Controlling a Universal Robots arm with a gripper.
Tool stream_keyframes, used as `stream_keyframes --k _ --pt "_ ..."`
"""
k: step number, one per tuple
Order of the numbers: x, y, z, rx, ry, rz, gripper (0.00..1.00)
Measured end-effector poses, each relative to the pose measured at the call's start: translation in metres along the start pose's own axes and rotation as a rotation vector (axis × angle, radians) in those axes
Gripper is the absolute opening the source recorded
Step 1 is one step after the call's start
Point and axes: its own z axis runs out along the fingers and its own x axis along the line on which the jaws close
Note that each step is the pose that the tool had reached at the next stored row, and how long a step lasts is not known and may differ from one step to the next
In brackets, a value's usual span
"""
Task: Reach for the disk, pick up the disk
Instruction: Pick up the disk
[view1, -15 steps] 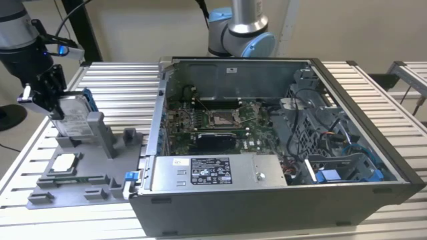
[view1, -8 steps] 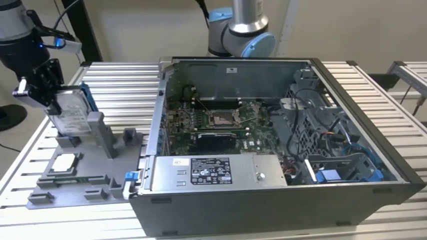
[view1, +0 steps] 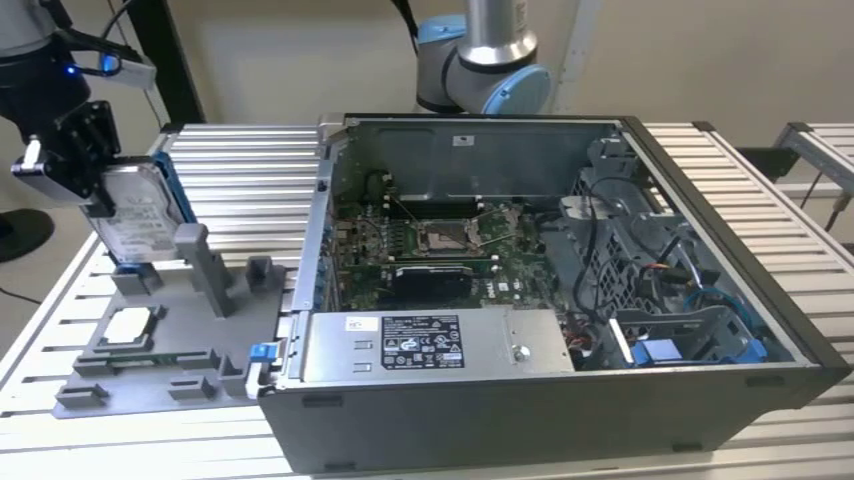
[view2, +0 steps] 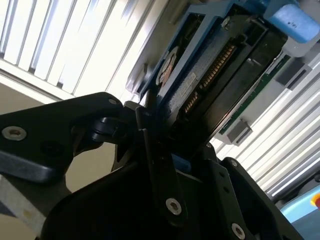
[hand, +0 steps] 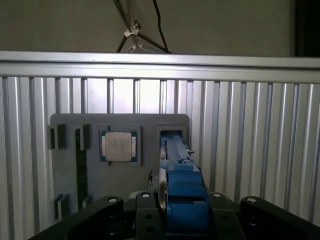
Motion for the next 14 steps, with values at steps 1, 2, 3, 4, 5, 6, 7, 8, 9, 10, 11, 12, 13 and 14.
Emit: stream_keyframes --k 1,2,3,4,5,6,7,8,9,10,11,12,13,14 --pt "0.0000 0.0000 -0.0021 -0.0001 0.0000 0.000 0.00" --pt "0.0000 -0.0001 -0.0039 -0.0001 0.0000 0.000 0.00" --pt "0.0000 -0.0001 -0.0058 0.0000 0.0000 0.000 0.00" --pt "0.0000 -0.0001 -0.0081 0.0000 0.0000 0.000 0.00" --pt "-0.0001 -0.0001 -0.0101 0.0001 -0.0001 0.000 0.00" --pt "-0.0001 -0.0002 -0.0125 0.0000 0.0000 0.000 0.00" --pt "0.0000 -0.0002 -0.0148 -0.0001 0.0000 0.000 0.00" --pt "-0.0001 -0.0002 -0.0176 -0.0001 0.0000 0.000 0.00" --pt "-0.0001 -0.0003 -0.0208 0.0000 0.0000 0.000 0.00" --pt "-0.0001 -0.0003 -0.0232 0.0000 0.0000 0.000 0.00" --pt "-0.0001 -0.0004 -0.0255 0.0000 0.0000 0.000 0.00" --pt "-0.0001 -0.0004 -0.0278 -0.0001 0.0000 0.000 0.00" --pt "-0.0001 -0.0004 -0.0299 0.0000 0.0000 0.000 0.00" --pt "-0.0001 -0.0004 -0.0321 0.0000 0.0000 0.000 0.00"
